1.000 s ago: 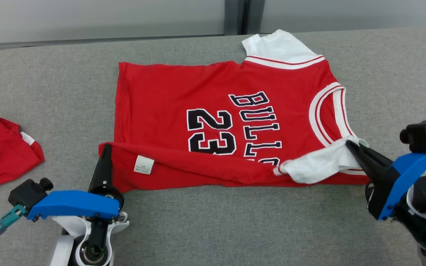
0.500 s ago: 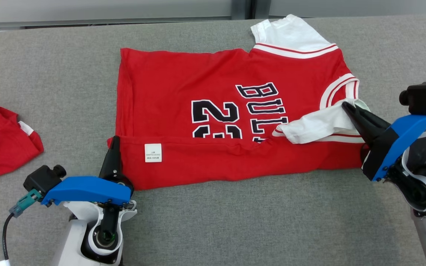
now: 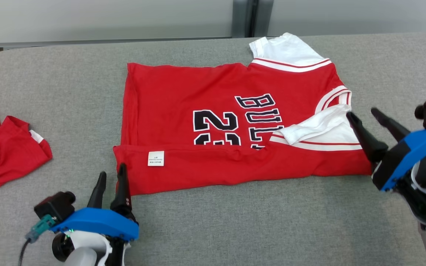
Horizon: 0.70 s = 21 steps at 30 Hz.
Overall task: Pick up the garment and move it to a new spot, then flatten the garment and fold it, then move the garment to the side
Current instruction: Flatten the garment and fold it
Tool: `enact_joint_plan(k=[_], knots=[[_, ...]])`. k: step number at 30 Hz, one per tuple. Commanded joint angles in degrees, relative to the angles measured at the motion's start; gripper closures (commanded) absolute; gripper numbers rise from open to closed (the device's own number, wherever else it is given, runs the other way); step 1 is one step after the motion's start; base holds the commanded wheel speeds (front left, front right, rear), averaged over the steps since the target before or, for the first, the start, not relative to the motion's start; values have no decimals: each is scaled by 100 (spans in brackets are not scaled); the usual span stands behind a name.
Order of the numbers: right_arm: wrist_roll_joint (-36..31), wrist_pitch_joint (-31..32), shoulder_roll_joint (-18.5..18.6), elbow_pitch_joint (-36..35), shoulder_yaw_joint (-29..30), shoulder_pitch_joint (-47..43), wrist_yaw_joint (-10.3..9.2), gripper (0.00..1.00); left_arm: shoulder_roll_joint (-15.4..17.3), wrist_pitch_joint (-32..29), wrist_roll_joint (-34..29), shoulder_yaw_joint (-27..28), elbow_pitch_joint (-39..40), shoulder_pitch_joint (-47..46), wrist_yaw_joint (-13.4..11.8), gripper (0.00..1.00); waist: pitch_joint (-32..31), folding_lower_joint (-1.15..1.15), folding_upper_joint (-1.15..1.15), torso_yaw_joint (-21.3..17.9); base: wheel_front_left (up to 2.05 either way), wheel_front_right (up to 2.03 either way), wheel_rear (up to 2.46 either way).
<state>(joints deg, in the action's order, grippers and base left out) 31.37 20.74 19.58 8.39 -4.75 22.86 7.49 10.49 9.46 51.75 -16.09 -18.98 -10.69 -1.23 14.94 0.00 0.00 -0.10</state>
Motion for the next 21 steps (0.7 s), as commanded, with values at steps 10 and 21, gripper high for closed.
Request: enact_joint_plan(k=[10, 21], knots=[[-597, 154, -384, -68, 541, -683, 1, 0, 393, -158, -1038, -649, -349, -152, -516, 0, 159, 0, 0, -112, 0, 0, 0], [-1921, -173, -1359, 823, 1361, -497, 1, 0, 473, -325, -1371, -969, -689, -381, -661, 100, 385, 0, 0, -149, 0, 0, 0]])
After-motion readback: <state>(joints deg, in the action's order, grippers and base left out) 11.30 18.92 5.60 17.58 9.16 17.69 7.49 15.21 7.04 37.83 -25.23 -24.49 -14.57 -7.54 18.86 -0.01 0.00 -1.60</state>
